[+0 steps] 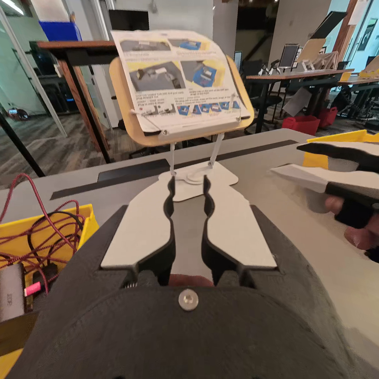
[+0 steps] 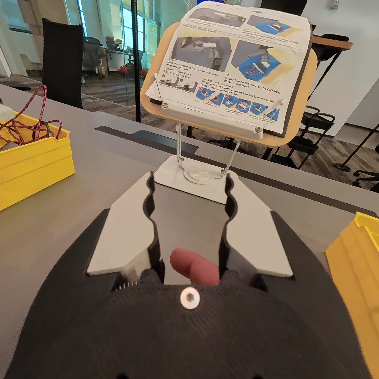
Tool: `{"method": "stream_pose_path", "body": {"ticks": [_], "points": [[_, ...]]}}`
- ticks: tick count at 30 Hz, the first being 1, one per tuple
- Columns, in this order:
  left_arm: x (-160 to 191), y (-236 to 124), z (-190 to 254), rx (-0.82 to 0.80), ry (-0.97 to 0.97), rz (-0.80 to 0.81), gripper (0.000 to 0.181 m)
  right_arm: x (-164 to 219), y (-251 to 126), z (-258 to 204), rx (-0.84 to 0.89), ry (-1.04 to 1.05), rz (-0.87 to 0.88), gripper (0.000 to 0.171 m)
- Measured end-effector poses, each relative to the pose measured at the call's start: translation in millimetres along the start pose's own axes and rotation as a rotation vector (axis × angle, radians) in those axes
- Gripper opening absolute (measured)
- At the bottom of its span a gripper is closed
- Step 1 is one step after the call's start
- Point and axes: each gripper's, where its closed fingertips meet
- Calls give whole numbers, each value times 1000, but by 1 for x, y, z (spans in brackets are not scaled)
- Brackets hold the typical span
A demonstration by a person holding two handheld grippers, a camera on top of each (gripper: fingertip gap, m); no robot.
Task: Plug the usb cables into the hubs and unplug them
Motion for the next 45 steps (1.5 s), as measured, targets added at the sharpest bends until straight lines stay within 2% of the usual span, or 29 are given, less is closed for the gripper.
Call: {"method": "stream_pose_path", "body": {"ticks": [3, 6, 7, 16, 32, 34, 37, 40, 42, 43, 45], "points": [[21, 4, -4, -5, -13, -71, 0, 2, 0, -5, -24, 15, 3, 33], [37, 7, -2, -1, -16, -133, 0, 4, -1, -10, -47, 34, 7, 5], [43, 8, -1, 4, -24, -153, 0, 4, -1, -10, -45, 32, 7, 0], [74, 13, -4, -27, -63, -258, 0, 6, 0, -1, -5, 74, 23, 0], [64, 12, -8, -33, -58, -233, 0, 2, 0, 2, -3, 94, 32, 0], [60, 11, -9, -27, -64, -227, 9, 1, 0, 2, -10, 93, 25, 8], [46, 9, -14, -28, -52, -213, 34, -8, -3, 11, -6, 93, 35, 22], [27, 6, -20, -35, -45, -168, 42, -15, -6, 23, 19, 69, 51, 28], [18, 4, -22, -26, -35, -140, 18, -17, -8, 26, 21, 59, 57, 8], [16, 4, -21, -18, -30, -133, 13, -17, -8, 28, 29, 45, 54, 0], [16, 3, -20, -6, -14, -132, 4, -20, -9, 27, 31, 8, 61, 0]]}}
Point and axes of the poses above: each gripper's, where its closed fingertips meet, y out along the fingers, x out of its underside, z = x × y across the jaws, and after that the axes turned 2 degrees about z, right-handed
